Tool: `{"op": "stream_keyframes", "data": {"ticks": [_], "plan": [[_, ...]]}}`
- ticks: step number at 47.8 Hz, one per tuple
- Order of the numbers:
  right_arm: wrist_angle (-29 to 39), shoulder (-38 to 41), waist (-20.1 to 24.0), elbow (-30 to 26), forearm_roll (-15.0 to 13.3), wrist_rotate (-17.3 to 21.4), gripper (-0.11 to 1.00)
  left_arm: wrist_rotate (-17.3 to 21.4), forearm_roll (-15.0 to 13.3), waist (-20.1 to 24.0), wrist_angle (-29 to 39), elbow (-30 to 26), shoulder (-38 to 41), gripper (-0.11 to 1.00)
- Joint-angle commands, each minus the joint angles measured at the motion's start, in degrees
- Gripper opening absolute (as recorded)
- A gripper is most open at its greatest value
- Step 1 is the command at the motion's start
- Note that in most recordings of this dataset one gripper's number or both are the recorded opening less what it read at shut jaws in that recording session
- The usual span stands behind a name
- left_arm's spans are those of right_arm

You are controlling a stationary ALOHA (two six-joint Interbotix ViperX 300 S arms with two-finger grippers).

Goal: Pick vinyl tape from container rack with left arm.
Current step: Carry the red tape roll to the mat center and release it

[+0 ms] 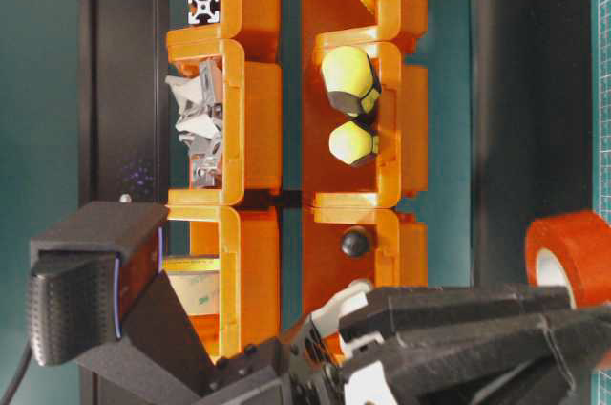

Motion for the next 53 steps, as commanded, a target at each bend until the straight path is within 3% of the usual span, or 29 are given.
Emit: {"op": "stream_keyframes", "data": {"ticks": [1, 14, 23, 28, 38, 53], "plan": [[-0.3, 0.4, -0.1, -1.6, 0.0, 0.1, 0.0, 0.2, 0.2, 0.2, -1.7, -1.1, -0.6, 0.19], [0.0, 0.4, 0.0, -1.5, -0.1, 0.1, 0.0, 0.2, 0.2, 1.2, -2.0, -1.0, 0.0, 0.22], [0.1, 0.4, 0.0, -1.4, 0.0, 0.1, 0.0, -0.9, 0.2, 1.3, -2.0, -0.8, -0.2, 0.74], [0.4, 0.4, 0.0, -1.1, 0.1, 0.5, 0.0, -1.0, 0.2, 1.3, -2.3, -0.7, -0.5, 0.9], [0.6, 0.4, 0.0, -0.6, 0.1, 1.0, 0.0, -1.1, 0.2, 0.8, -2.7, 0.6, -6.2, 0.87], [0.6, 0.2, 0.0, -0.6, 0.1, 1.0, 0.0, -4.6, 0.1, -1.1, -3.4, 8.9, -23.8, 0.87]]}}
